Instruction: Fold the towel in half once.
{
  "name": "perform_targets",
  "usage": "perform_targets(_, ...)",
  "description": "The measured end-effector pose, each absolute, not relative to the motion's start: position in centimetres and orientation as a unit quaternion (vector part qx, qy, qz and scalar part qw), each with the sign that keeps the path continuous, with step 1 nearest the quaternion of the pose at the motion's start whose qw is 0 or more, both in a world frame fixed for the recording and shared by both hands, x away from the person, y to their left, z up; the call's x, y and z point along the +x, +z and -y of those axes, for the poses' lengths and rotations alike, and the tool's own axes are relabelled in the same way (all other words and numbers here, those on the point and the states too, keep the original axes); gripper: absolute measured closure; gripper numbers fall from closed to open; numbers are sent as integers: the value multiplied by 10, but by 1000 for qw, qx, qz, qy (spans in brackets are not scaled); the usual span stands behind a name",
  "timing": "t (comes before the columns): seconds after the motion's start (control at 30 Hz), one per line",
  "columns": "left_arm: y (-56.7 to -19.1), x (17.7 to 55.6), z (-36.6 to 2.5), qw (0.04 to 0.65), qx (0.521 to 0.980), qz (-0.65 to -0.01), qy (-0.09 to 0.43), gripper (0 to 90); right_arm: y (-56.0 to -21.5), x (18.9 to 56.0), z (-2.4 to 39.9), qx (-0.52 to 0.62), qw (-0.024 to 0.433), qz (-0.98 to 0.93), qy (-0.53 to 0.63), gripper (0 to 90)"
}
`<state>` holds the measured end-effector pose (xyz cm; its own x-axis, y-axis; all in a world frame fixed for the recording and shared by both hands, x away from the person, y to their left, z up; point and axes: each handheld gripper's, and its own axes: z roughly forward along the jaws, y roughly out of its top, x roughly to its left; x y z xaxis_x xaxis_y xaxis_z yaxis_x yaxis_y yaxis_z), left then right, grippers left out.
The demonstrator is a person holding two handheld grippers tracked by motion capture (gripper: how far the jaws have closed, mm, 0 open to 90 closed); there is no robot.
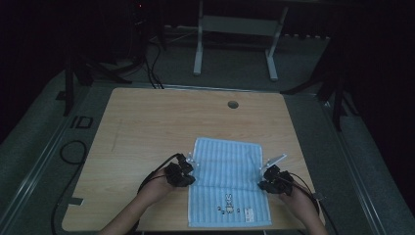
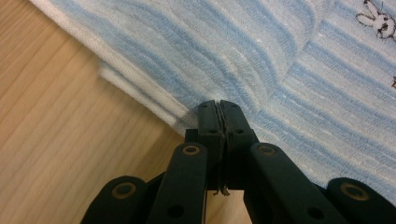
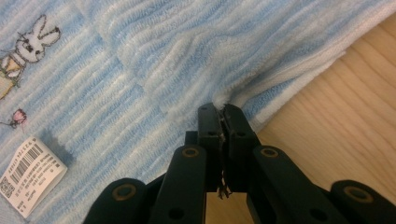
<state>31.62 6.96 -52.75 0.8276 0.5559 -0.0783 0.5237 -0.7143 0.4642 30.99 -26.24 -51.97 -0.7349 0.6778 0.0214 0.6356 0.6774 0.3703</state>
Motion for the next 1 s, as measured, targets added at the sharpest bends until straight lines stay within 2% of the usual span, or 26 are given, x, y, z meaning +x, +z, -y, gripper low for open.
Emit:
perform_targets(0.2, -528, 322, -67, 241, 924, -297, 26, 880, -520, 315, 268, 367, 56, -911, 181, 870)
perform_targets(0.37, -523, 321, -69, 233, 926, -298, 14, 864, -514, 313, 267, 362, 49, -913, 182, 827)
perform_targets(0.47, -517, 320, -72, 235, 926, -297, 6, 805, -507, 312, 268, 360, 47, -912, 193, 810)
perform_targets(0.53, -507, 319, -75, 229, 928, -292, -3, 713, -490, 314, 274, 354, 49, -910, 212, 769)
perform_targets(0.63, -497, 321, -79, 221, 930, -293, 8, 605, -474, 320, 279, 356, 63, -908, 212, 716)
perform_targets(0.73, -490, 327, -82, 220, 928, -300, 22, 547, -460, 329, 280, 352, 79, -909, 209, 665)
perform_targets(0.9, -485, 341, -83, 226, 920, -317, 35, 521, -454, 353, 282, 361, 90, -907, 196, 611)
perform_targets(1.0, -484, 356, -77, 220, 920, -321, 46, 521, -456, 380, 281, 384, 83, -904, 169, 551)
